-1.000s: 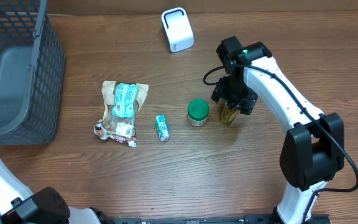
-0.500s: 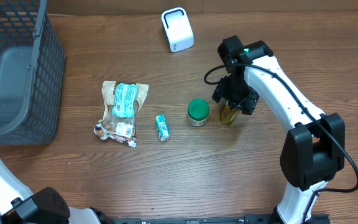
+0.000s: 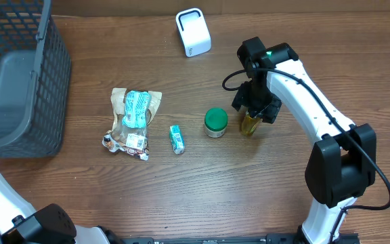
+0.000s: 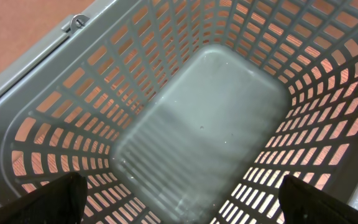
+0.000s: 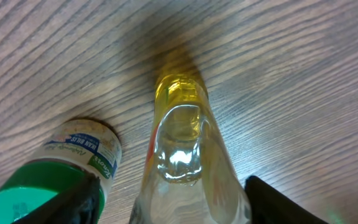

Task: Scan the item barcode
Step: 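Lower the right gripper and close it around the yellow oil bottle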

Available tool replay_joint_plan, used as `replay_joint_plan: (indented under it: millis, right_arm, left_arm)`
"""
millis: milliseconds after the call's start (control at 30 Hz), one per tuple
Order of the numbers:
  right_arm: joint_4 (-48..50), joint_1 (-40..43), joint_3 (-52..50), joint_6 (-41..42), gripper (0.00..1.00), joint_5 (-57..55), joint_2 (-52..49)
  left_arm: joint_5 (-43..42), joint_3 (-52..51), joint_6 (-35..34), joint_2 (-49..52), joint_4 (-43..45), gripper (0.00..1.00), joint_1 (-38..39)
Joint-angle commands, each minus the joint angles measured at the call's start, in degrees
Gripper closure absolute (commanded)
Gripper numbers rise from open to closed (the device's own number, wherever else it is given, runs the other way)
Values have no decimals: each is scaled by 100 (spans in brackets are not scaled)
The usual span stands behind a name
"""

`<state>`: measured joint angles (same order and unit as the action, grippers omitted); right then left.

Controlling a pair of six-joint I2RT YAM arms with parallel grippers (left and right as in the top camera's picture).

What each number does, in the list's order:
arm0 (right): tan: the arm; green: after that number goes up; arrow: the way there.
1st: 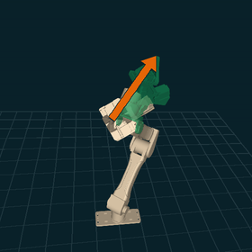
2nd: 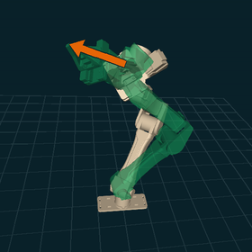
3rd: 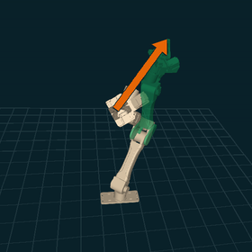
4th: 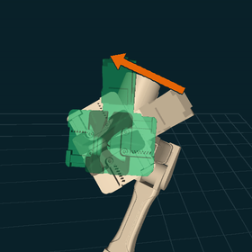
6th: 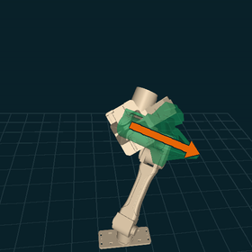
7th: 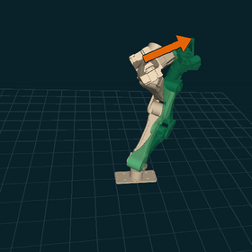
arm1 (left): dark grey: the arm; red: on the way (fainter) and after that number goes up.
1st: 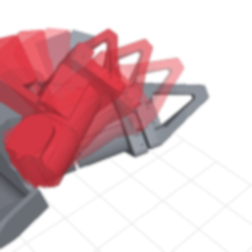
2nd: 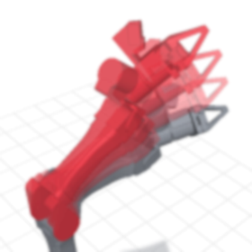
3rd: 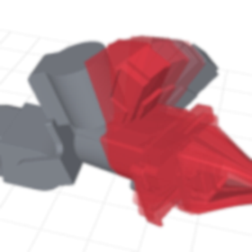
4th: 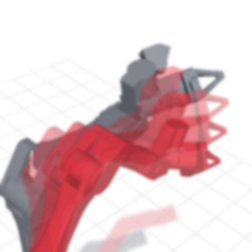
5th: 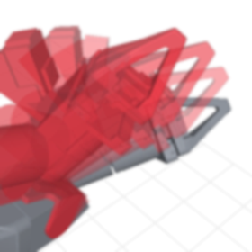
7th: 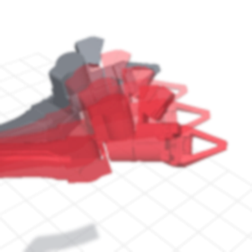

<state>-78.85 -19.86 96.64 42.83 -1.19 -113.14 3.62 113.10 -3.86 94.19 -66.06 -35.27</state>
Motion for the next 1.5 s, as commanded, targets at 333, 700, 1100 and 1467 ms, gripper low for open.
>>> replay_joint_plan:
  millis: [333,700,1100,1467]
  right_arm:
    - [-55,33,181,24,48,-299,-11]
    - [-52,33,181,24,54,-319,-11]
    - [-52,39,181,20,69,-321,-11]
    - [-111,170,181,9,78,-321,-11]
  left_arm:
    - [-50,101,109,42,4,1,4]
    - [-50,101,109,42,4,0,4]
    - [-50,101,109,42,4,0,4]
    - [-50,101,109,42,4,1,4]
